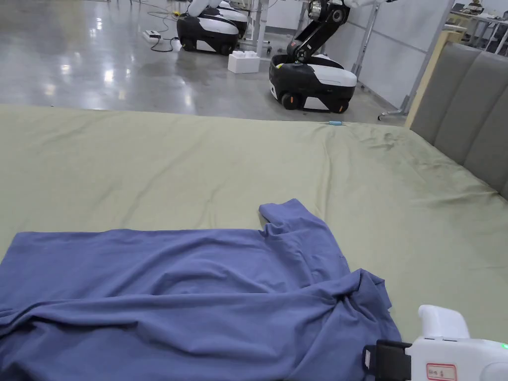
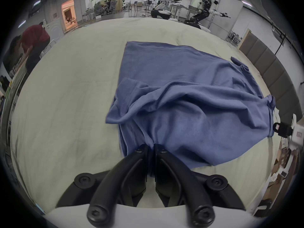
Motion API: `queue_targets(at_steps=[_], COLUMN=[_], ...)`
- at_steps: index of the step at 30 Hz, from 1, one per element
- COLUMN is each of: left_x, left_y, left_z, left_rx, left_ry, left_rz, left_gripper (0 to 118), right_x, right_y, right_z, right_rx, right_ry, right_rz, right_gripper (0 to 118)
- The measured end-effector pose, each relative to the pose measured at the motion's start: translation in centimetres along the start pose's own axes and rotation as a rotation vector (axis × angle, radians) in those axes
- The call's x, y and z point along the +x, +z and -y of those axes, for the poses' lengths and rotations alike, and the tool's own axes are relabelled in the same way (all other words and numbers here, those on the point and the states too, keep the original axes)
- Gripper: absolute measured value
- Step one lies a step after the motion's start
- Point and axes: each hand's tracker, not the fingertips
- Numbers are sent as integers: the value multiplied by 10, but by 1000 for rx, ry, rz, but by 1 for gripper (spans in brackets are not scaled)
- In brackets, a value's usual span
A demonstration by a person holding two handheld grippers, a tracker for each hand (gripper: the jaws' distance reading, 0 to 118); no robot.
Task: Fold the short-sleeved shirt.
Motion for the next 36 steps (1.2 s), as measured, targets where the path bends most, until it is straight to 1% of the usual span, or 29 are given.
queue_targets(at_steps=[3,4,5,6,7,8,10,11,13,15,17,21,24,27,29,30,31,32,33,34,36], left_x=[4,6,4,3,2,1,-2,-4,-7,-6,-5,-10,-17,-28,-32,-33,-35,-38,-37,-38,-42], left_y=[-3,-3,-2,-3,-3,0,8,14,27,46,69,106,132,147,143,137,130,120,111,104,99], left_z=[-1,-1,-1,-1,-1,-2,-3,-3,0,5,14,39,61,92,116,127,139,151,161,166,169], left_rx=[1,1,10,19,14,16,19,32,54,81,106,112,123,121,70,35,-14,-63,-99,-106,-74], left_ry=[-18,-14,3,23,27,35,68,98,110,85,70,104,135,165,164,162,165,189,212,222,238], left_rz=[-22,-28,-36,-32,-29,-25,-21,-6,17,25,68,171,156,127,26,4,-3,21,19,18,30], left_gripper=[8,8,8,8,8,8,8,8,8,8,8,8,8,8,8,8,8,8,8,8,8], right_x=[-3,-6,-8,-11,-13,-16,-21,-22,-16,-10,-1,7,11,20,25,26,30,37,40,41,38], right_y=[-27,-25,-17,-14,-12,-12,-8,-5,6,24,43,79,102,117,117,114,110,105,101,97,92], right_z=[4,4,1,0,-1,-3,-1,-2,-1,0,5,21,35,53,70,77,84,91,97,100,104], right_rx=[-78,-44,-33,-31,-32,-80,-34,-44,-20,-7,-6,-17,-34,-78,-110,-133,-160,-189,-198,-199,-190], right_ry=[1,20,55,52,8,33,71,91,70,31,3,22,62,59,97,117,96,25,-23,-34,-13], right_rz=[-1,29,0,-65,-116,-94,-76,-74,-86,-118,-146,-169,-114,-81,31,64,58,-3,-29,-30,-11], right_gripper=[51,48,34,10,10,10,10,10,10,10,10,10,10,10,10,10,10,10,10,10,10])
